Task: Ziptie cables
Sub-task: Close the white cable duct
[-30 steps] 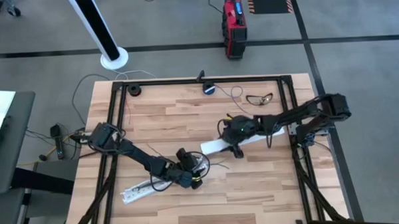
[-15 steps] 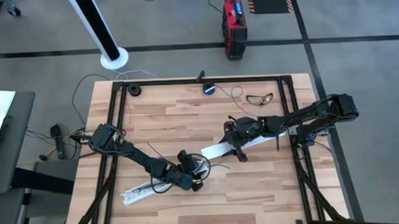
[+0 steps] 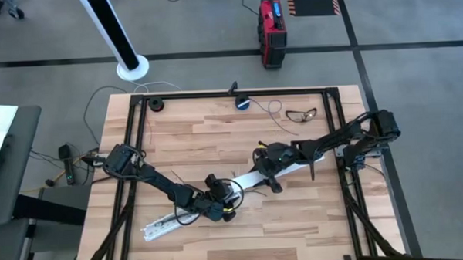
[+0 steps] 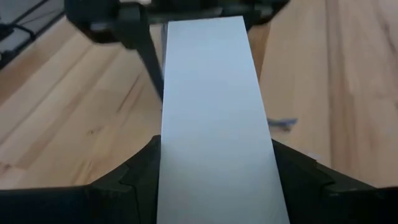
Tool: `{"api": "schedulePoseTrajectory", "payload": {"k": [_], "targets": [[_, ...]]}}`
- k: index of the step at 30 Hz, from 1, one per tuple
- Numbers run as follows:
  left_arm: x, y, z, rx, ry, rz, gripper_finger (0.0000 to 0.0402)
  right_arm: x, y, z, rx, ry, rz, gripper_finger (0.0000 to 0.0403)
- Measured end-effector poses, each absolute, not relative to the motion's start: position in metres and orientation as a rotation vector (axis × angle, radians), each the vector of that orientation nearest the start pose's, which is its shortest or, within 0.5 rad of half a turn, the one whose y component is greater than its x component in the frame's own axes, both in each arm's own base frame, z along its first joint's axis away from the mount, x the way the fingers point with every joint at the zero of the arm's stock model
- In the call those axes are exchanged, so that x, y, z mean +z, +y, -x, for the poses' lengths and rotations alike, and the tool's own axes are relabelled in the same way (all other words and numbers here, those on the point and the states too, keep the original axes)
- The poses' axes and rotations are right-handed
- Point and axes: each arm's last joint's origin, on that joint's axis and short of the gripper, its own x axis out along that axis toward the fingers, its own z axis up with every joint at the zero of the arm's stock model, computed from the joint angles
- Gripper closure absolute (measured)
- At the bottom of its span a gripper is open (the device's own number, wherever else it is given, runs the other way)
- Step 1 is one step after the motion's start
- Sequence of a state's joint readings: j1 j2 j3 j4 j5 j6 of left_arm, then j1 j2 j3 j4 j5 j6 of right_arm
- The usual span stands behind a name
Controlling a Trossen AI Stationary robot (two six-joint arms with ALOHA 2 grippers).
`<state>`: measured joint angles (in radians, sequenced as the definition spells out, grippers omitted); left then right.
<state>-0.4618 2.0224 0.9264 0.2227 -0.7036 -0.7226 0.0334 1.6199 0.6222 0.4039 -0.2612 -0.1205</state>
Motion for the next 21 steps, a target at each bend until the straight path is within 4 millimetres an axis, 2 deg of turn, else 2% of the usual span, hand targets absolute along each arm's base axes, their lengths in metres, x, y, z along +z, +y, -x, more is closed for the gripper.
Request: {"api": "schedulePoseTrajectory", "payload": {"k": [7, 14, 21], "targets": [[0.082, -0.143, -0.329, 0.459, 0.599, 0.209, 0.0142, 0.151, 0.020, -0.305, 0.387, 0.518, 0.101, 0.0183], [0.082, -0.143, -0.330, 0.455, 0.597, 0.212, 0.0142, 0.141, 0.020, -0.303, 0.402, 0.583, 0.110, 0.0183], [0.082, -0.143, -0.330, 0.452, 0.596, 0.213, 0.0142, 0.139, 0.019, -0.306, 0.415, 0.551, 0.145, 0.0183]]}}
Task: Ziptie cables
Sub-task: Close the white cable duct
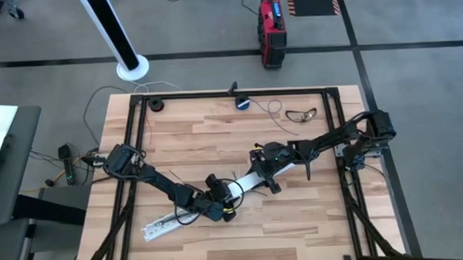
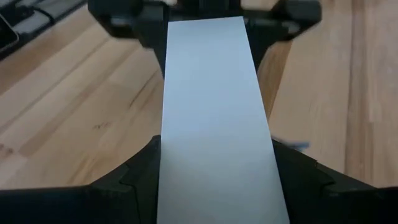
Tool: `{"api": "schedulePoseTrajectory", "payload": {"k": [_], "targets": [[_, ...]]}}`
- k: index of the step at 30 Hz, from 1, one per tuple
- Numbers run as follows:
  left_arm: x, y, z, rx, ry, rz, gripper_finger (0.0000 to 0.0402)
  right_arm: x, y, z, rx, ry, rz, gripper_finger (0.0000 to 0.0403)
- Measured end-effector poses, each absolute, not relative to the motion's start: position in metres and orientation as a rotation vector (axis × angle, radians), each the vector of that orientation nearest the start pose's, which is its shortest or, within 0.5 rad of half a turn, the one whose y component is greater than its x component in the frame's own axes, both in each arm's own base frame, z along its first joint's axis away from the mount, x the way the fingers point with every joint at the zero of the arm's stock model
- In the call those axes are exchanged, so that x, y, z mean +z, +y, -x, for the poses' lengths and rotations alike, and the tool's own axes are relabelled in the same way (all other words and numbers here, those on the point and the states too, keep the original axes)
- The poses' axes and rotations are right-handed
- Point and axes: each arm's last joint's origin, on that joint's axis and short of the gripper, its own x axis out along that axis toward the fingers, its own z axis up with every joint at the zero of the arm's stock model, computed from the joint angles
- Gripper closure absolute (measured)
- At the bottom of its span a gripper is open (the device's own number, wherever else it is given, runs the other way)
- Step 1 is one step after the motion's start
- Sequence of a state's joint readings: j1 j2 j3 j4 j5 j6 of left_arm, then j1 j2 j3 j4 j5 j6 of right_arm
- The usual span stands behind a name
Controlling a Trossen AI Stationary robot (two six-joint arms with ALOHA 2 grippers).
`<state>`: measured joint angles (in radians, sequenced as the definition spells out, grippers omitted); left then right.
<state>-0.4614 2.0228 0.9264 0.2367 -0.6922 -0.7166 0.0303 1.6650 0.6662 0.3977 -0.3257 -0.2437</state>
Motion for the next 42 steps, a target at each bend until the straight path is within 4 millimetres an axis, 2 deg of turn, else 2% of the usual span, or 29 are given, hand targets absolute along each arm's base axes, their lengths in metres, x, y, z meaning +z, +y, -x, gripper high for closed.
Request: {"api": "schedulePoseTrajectory", "payload": {"k": [9, 14, 25, 42], "targets": [[0.082, -0.144, -0.330, 0.439, 0.602, 0.198, 0.0142, 0.119, 0.020, -0.311, 0.449, 0.577, 0.123, 0.0183], [0.082, -0.144, -0.330, 0.437, 0.601, 0.197, 0.0142, 0.113, 0.020, -0.312, 0.457, 0.591, 0.112, 0.0183], [0.082, -0.144, -0.331, 0.429, 0.606, 0.201, 0.0142, 0.124, 0.008, -0.312, 0.411, 0.555, 0.111, 0.0183], [0.082, -0.144, -0.330, 0.426, 0.609, 0.201, 0.0156, 0.120, 0.010, -0.310, 0.429, 0.598, 0.103, 0.0183]]}}
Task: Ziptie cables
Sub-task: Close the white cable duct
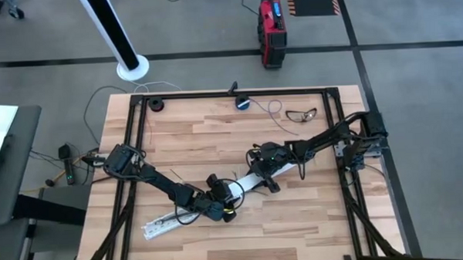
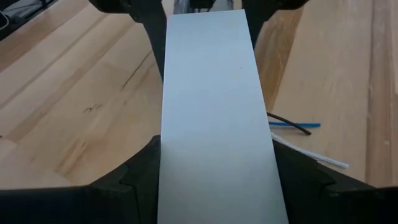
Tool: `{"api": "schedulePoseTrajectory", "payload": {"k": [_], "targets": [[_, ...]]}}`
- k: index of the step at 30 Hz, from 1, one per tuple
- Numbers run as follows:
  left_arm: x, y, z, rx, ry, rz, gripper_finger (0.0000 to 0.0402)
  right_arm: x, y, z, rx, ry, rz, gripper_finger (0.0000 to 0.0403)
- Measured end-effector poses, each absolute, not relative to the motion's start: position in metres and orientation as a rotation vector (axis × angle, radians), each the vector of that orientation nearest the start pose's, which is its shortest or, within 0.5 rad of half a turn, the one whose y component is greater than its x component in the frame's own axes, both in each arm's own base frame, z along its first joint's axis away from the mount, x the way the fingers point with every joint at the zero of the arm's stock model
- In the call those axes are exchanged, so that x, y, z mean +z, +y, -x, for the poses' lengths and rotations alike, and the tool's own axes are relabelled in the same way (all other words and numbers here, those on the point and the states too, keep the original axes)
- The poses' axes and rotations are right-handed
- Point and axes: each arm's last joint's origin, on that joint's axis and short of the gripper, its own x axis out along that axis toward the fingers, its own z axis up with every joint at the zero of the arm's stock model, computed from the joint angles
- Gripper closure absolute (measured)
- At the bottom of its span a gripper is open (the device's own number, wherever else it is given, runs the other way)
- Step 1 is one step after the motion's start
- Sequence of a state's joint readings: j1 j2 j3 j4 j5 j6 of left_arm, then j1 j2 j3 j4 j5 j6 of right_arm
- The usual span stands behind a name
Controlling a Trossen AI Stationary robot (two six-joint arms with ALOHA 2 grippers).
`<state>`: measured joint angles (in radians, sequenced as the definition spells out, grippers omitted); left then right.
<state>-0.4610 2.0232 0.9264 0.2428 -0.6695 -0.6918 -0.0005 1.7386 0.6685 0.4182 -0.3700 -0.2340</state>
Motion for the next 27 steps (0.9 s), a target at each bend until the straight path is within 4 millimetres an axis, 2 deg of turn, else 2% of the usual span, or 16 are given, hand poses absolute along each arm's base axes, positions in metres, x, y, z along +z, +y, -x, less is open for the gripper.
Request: {"api": "schedulePoseTrajectory", "payload": {"k": [27], "targets": [[0.0823, -0.1442, -0.3305, 0.424, 0.608, 0.196, 0.0157, 0.1206, 0.0126, -0.3100, 0.437, 0.589, 0.111, 0.0183]]}}
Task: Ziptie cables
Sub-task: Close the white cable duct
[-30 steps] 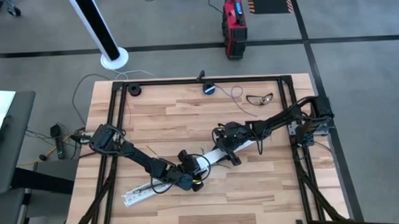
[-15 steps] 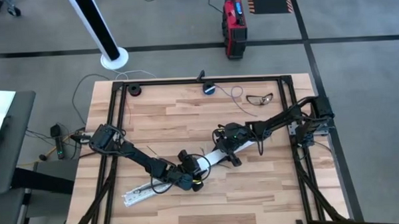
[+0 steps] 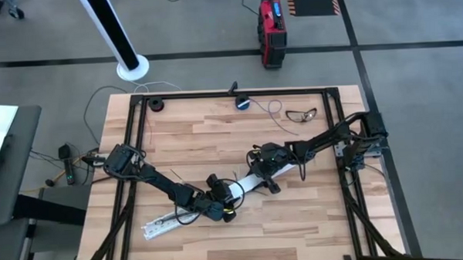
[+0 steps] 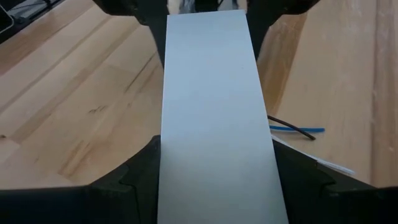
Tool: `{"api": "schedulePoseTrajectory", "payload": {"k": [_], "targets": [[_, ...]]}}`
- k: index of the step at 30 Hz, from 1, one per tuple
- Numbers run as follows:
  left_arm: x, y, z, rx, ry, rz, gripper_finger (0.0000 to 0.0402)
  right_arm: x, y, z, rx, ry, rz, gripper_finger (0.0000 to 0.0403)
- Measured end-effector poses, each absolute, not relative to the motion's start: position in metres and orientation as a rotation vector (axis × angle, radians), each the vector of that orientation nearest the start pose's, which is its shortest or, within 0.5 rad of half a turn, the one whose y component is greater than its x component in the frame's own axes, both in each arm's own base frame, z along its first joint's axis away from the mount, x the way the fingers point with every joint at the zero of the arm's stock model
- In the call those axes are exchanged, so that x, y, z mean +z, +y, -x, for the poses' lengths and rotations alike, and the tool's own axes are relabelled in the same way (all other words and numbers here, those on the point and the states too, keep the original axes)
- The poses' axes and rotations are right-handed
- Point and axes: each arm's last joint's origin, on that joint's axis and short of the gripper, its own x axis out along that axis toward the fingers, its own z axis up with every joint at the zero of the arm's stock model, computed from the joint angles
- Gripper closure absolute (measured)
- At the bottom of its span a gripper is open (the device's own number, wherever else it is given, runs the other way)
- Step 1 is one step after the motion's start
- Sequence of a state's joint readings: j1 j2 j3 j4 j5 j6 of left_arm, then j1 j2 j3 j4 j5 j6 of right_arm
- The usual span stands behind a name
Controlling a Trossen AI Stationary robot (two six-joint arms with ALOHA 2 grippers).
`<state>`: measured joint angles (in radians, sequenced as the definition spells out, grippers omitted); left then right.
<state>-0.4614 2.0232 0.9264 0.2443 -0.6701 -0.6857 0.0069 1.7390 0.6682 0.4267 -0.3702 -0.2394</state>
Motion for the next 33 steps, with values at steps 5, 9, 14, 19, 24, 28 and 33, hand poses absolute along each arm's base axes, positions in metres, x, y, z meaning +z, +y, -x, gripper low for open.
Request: {"api": "schedulePoseTrajectory", "payload": {"k": [5, 9, 14, 19, 24, 28, 33], "targets": [[0.082, -0.144, -0.330, 0.423, 0.609, 0.196, 0.0157, 0.121, 0.012, -0.310, 0.435, 0.588, 0.116, 0.0183], [0.082, -0.144, -0.330, 0.423, 0.609, 0.196, 0.0157, 0.113, 0.012, -0.311, 0.437, 0.604, 0.108, 0.0183], [0.082, -0.144, -0.331, 0.421, 0.609, 0.190, 0.0157, 0.104, 0.014, -0.313, 0.459, 0.615, 0.090, 0.0183], [0.082, -0.144, -0.331, 0.416, 0.611, 0.189, 0.0157, 0.104, 0.015, -0.314, 0.456, 0.620, 0.074, 0.0183], [0.082, -0.144, -0.331, 0.417, 0.611, 0.188, 0.0157, 0.109, 0.016, -0.321, 0.464, 0.638, 0.070, 0.0183], [0.082, -0.144, -0.331, 0.416, 0.611, 0.185, 0.0157, 0.113, 0.018, -0.326, 0.482, 0.672, 0.092, 0.0183], [0.083, -0.145, -0.331, 0.413, 0.612, 0.181, 0.0157, 0.119, 0.021, -0.332, 0.495, 0.727, 0.130, 0.0183]]}}
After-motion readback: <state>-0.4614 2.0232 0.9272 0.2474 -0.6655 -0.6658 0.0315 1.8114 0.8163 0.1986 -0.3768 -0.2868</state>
